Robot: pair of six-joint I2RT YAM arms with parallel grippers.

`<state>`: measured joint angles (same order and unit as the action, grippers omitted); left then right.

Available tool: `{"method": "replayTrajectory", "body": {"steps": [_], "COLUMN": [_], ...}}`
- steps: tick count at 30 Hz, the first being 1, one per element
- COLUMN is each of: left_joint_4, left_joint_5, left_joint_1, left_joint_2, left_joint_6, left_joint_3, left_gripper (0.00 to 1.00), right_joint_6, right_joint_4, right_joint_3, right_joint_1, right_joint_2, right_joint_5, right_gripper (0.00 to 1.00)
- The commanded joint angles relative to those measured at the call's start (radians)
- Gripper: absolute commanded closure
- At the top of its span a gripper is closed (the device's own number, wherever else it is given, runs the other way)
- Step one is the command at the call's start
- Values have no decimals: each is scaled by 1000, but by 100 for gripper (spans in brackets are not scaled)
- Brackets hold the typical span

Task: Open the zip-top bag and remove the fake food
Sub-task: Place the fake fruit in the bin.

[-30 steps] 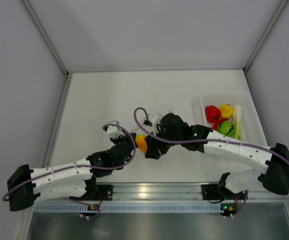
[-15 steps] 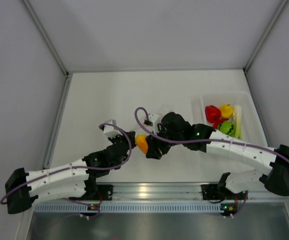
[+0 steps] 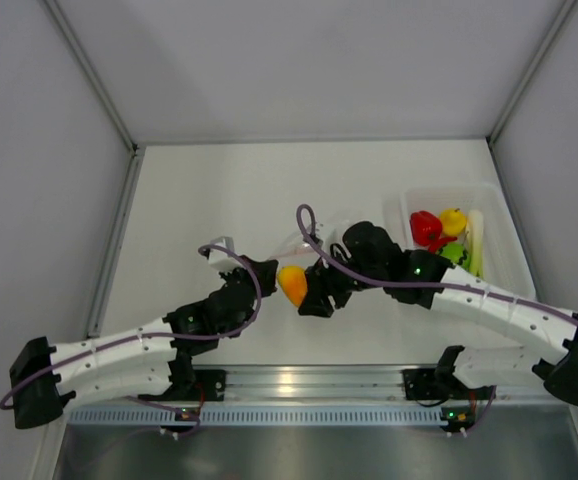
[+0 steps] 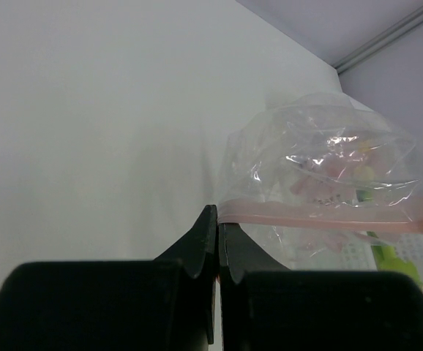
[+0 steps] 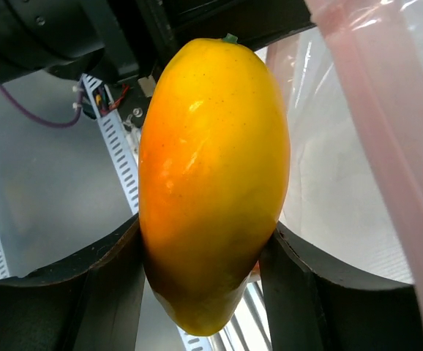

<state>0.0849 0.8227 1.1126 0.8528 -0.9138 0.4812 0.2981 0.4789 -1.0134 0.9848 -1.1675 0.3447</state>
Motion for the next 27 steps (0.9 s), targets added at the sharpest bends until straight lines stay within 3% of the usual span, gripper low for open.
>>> {"method": "replayTrajectory", "body": {"steps": [1, 5, 6, 10, 14, 20, 22, 25, 27], "left_joint_4": [-74, -73, -73, -73, -67, -34, -33, -33, -33], "left_joint_5": [122, 104, 101, 87, 63, 20, 9, 0, -7], "left_joint_1": [-45, -62, -62, -62, -62, -62, -62, -60, -60], "left_joint_2": [-14, -14, -11, -3, -4, -1, -1, -6, -11], "left_joint_6": [39, 39, 39, 46, 30, 29, 18, 4, 0], "left_joint_3": [4, 5, 7, 26, 43, 48, 40, 33, 22], "left_gripper": [100, 100, 100, 100, 100, 100, 100, 100, 100], "right_joint_6": [-42, -36, -42, -39, -14, 149, 159, 147, 139], "right_joint_4": [10, -78, -100, -180, -210, -526, -549, -537, -504], "right_joint_3": [9, 59, 64, 81, 55, 91, 81, 62, 55], "right_joint_1": [-29, -44, -43, -25, 14, 54, 58, 58, 58], "right_joint_2": [106, 172, 175, 172, 106, 66, 55, 57, 65], "right_joint_5": [114, 272, 377, 473, 459, 536, 534, 473, 333], "right_gripper": [100, 100, 100, 100, 100, 100, 100, 100, 100]}}
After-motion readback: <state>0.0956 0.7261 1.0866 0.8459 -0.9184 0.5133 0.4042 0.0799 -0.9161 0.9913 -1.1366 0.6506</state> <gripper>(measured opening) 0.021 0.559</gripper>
